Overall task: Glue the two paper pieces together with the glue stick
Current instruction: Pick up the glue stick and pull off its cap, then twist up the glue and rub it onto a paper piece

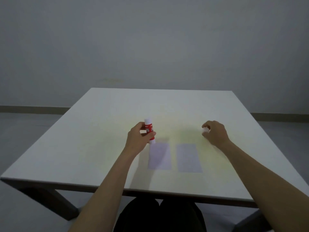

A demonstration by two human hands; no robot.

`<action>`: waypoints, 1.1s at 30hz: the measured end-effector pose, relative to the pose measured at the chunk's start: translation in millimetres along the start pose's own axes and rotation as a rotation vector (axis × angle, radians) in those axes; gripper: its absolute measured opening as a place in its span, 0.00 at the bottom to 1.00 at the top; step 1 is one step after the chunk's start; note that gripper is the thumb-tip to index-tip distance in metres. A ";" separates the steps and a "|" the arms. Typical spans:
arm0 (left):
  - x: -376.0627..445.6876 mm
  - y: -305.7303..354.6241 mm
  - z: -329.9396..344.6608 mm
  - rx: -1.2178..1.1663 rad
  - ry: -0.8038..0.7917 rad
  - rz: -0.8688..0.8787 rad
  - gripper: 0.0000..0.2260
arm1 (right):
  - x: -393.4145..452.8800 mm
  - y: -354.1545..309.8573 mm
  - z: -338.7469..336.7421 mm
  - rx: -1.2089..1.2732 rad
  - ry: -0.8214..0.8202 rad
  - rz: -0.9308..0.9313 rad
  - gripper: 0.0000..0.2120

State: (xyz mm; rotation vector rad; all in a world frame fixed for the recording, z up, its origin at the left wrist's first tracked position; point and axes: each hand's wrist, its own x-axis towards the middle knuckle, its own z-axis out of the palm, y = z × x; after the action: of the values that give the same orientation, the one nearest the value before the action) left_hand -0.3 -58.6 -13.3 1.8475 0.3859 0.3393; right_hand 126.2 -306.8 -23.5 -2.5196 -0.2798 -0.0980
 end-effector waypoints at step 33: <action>-31.9 70.8 35.0 -0.677 0.094 -0.040 0.02 | -83.4 -116.1 1.4 1.115 -0.250 0.030 0.11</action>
State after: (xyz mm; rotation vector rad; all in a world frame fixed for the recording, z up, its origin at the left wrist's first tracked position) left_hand -7.9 -122.5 42.5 1.1638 0.3198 0.4644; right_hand 19.2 -227.9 28.9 -1.4184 -0.2846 0.3099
